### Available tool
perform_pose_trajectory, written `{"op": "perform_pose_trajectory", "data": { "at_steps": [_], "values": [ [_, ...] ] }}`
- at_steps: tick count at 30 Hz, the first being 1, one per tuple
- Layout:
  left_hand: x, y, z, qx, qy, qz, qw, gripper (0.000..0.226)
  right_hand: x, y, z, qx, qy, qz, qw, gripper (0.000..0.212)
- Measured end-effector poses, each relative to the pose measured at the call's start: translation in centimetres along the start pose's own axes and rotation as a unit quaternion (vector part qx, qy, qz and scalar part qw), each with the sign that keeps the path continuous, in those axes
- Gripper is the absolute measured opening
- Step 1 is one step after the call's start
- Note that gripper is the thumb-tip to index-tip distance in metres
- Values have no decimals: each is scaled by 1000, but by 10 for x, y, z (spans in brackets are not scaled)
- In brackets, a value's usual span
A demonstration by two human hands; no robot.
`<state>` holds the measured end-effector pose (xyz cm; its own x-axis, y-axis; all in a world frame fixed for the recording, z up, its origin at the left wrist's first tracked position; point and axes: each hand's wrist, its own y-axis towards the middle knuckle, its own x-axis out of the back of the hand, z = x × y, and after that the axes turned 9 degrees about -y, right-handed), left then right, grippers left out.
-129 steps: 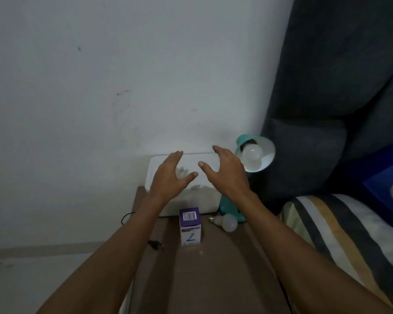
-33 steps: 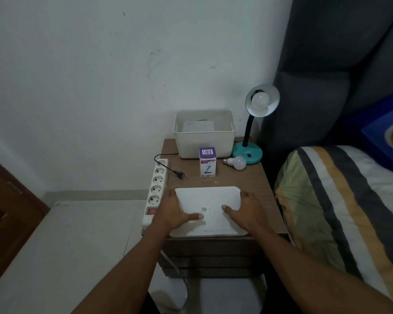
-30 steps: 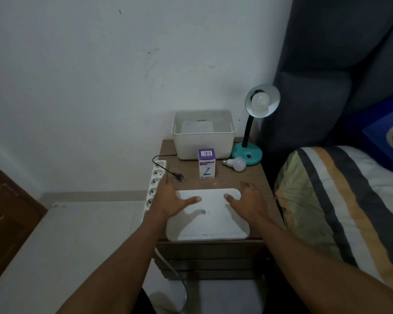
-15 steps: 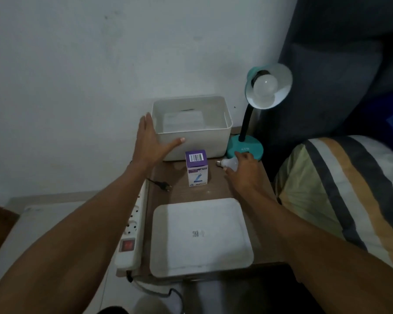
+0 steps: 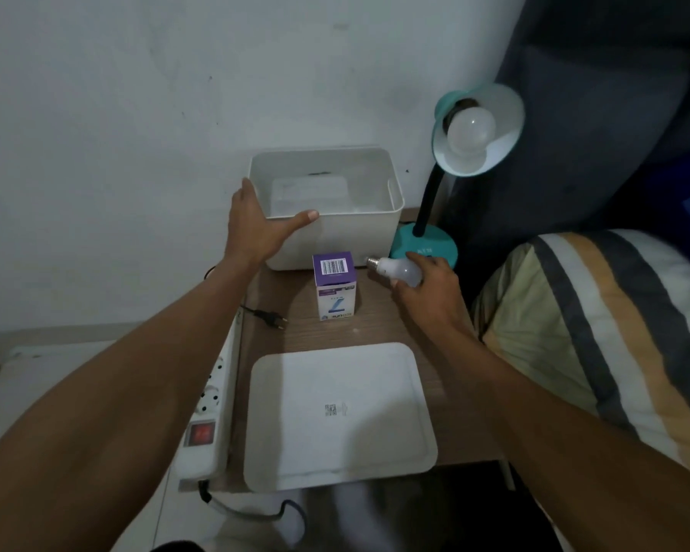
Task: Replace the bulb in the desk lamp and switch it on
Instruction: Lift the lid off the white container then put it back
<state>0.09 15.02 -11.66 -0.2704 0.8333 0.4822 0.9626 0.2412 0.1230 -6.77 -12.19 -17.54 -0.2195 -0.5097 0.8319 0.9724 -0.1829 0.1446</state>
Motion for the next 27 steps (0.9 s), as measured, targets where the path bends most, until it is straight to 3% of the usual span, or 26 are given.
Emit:
{"op": "perform_pose_trajectory", "data": {
  "at_steps": [5, 11, 13, 19, 27],
  "values": [
    [1, -2, -1, 8, 1, 10, 1000, 146, 17, 7, 27, 83, 104, -73, 988, 54],
    [5, -3, -1, -10, 3, 8, 1000, 132, 36, 39, 89, 137, 151, -109, 973, 50],
    [3, -2, 1, -8, 7, 6, 1000, 125, 35, 56, 108, 126, 126, -95, 979, 50],
    [0, 3, 6, 7, -6, 3, 1000, 136, 18, 89, 144, 85, 32, 31, 995, 54],
    [-6, 5, 10, 1, -14, -4, 1000, 131, 11, 109, 151, 64, -51, 127, 988, 43]
  ]
}}
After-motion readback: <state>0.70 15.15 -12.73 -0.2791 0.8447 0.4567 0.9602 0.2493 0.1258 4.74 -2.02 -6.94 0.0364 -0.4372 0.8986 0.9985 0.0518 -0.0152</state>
